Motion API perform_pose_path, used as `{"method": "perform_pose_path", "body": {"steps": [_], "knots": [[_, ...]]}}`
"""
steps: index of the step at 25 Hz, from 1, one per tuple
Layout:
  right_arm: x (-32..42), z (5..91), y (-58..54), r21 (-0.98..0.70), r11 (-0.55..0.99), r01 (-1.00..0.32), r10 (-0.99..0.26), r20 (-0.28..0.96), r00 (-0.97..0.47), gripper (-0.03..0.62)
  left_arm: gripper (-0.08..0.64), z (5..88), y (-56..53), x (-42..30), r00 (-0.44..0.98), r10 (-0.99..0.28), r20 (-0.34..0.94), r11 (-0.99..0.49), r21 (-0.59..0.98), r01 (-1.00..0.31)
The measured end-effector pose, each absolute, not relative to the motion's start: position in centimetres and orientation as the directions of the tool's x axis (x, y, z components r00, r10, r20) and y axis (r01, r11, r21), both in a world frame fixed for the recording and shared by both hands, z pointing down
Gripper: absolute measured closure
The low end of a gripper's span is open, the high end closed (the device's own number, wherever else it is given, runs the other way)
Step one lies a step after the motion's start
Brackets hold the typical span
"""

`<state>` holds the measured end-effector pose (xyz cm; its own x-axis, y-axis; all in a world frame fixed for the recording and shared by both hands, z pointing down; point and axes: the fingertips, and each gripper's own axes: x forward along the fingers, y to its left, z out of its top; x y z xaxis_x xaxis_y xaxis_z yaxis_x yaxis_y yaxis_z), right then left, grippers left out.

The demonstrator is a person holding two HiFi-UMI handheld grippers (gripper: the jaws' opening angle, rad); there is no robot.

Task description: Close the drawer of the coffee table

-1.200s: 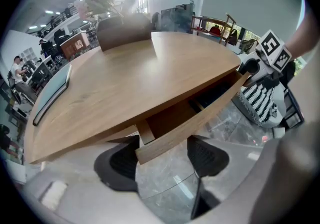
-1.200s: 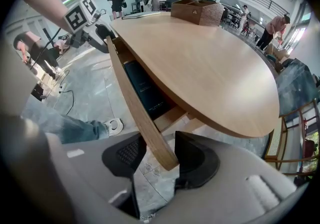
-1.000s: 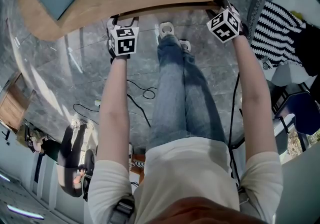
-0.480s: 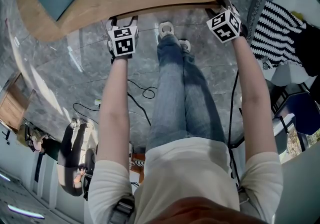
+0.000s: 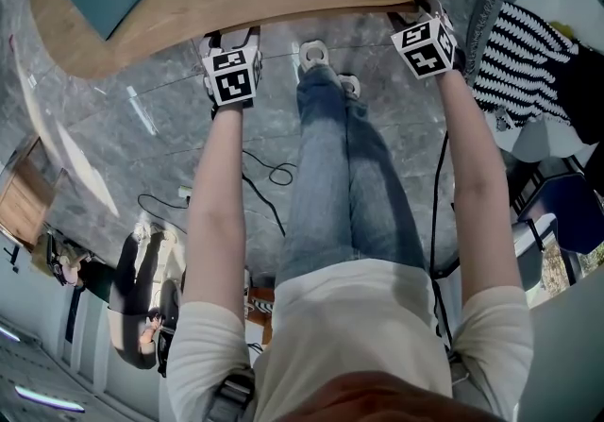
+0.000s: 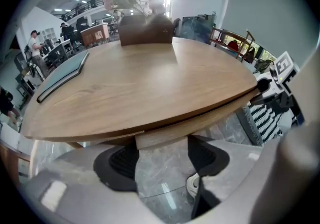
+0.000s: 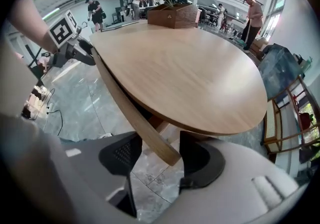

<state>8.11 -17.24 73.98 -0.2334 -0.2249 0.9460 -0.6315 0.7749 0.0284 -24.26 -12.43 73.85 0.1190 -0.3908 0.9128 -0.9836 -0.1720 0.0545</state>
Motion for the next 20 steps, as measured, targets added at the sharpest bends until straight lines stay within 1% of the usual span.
{"method": "perform_pose_path", "body": {"steps": [4, 8, 9, 20], "knots": [[8.3, 74.0, -17.8, 0.032, 0.738, -0.674, -0.245, 0.943, -0.224, 0.347, 0.255, 74.0, -12.6, -24.4, 0.113, -0.401, 0.909, -0.071, 0.092, -0.993], [9.1, 74.2, -18.8, -0.015, 0.576, -0.818, -0.286, 0.933, -0.218, 0.328, 0.258, 74.0, -13.5, -24.6, 0.099, -0.424, 0.900, -0.021, 0.099, -0.995], [9.2, 74.2, -19.1, -0.013, 0.551, -0.835, -0.298, 0.931, -0.211, 0.327, 0.259, 74.0, -13.8, -24.5, 0.102, -0.422, 0.901, -0.011, 0.108, -0.994], [8.8, 74.0, -19.2, 0.003, 0.561, -0.828, -0.307, 0.929, -0.205, 0.327, 0.259, 74.1, -13.9, -24.8, 0.102, -0.416, 0.904, -0.011, 0.107, -0.994]]}}
